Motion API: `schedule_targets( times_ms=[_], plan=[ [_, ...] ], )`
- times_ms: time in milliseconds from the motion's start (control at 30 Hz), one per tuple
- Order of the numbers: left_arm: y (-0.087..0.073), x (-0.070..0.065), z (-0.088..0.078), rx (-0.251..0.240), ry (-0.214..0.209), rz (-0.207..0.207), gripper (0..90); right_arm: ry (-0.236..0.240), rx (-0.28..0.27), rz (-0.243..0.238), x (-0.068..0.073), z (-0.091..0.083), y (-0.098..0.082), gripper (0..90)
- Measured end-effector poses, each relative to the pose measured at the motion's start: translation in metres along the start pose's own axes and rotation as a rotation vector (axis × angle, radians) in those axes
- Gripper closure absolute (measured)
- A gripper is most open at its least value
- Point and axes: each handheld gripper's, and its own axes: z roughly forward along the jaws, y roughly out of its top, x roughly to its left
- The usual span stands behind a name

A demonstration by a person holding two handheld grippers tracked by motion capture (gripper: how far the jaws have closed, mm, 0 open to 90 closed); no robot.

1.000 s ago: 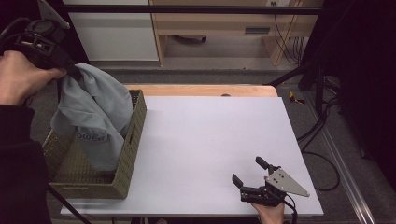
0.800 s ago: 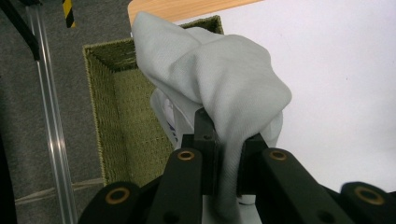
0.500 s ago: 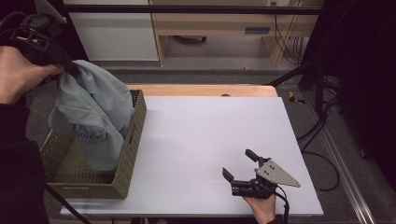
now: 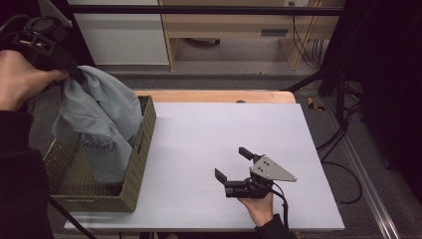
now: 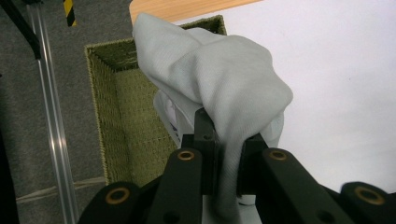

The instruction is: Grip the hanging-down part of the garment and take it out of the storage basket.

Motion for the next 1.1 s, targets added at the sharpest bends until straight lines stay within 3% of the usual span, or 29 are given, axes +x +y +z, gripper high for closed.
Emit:
schedule_targets(
  times_ms=[467, 1100],
  plan=[
    [0.001, 0.001, 0.007, 0.018, -0.003, -0.002, 81.9, 0.091, -0.004, 0.013, 0.028, 0.043, 0.010, 2.0],
    [0.002, 0.001, 0.012, 0.029, -0.002, -0.001, 82.0, 0.153, 0.018, 0.030, 0.055, 0.104, 0.017, 3.1]
  ],
)
